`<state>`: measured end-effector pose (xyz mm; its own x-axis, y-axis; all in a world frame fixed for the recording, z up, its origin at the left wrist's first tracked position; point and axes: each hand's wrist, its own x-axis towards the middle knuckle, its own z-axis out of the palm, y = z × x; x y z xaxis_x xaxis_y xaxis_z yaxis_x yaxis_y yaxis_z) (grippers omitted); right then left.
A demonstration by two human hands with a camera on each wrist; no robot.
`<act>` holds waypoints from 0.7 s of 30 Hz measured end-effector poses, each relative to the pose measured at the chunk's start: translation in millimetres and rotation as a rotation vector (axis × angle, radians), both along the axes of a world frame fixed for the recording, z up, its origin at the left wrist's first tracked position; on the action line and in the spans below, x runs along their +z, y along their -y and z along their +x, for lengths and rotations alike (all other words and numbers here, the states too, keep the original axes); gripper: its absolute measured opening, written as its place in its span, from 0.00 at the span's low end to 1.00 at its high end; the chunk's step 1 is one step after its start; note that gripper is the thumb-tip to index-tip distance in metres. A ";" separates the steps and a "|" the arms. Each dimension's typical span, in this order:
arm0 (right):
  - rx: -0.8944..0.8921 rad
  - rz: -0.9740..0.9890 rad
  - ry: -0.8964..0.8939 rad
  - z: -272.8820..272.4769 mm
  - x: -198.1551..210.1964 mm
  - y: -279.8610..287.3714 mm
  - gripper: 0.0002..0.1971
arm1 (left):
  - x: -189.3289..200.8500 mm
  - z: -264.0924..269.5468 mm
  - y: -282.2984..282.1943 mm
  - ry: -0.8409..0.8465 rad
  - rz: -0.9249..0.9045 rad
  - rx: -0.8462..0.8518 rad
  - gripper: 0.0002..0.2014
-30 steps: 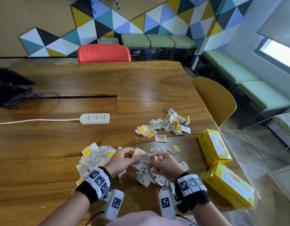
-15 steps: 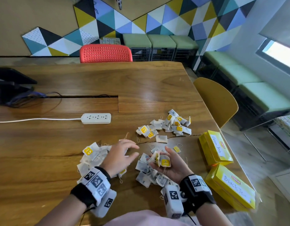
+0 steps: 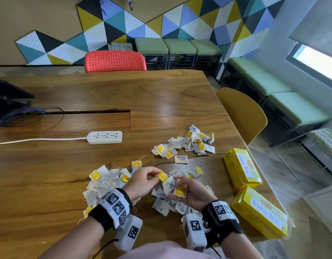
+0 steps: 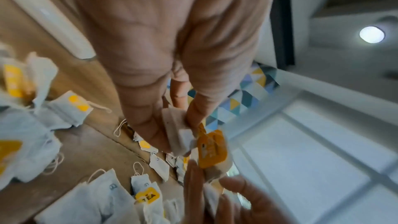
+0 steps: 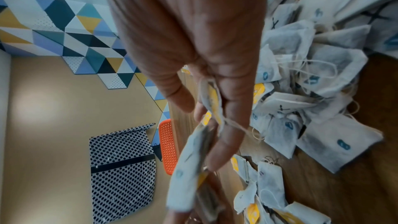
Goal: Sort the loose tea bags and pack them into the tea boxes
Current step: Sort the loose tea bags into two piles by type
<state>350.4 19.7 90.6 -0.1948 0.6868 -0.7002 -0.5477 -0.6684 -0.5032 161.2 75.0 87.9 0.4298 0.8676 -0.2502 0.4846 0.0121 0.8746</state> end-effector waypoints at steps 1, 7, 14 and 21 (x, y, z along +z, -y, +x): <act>-0.034 -0.018 -0.021 1.6 0.6 0.7 0.14 | 1.0 -2.6 -1.2 0.047 -0.088 0.037 0.07; -0.070 -0.020 -0.079 4.2 8.2 1.3 0.10 | 8.7 -10.2 -4.5 0.366 -0.512 0.271 0.09; 0.217 0.128 0.182 -11.5 9.8 -8.2 0.26 | 11.7 -1.0 -3.3 0.300 -0.366 0.189 0.10; 0.063 0.112 -0.057 -8.6 10.2 -15.9 0.24 | 29.3 -13.3 -10.0 0.528 -0.471 0.256 0.14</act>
<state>341.8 35.5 100.8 -0.2773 0.7452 -0.6065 -0.5366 -0.6437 -0.5456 147.9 85.0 117.2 0.3944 0.8088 -0.4362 -0.0657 0.4983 0.8645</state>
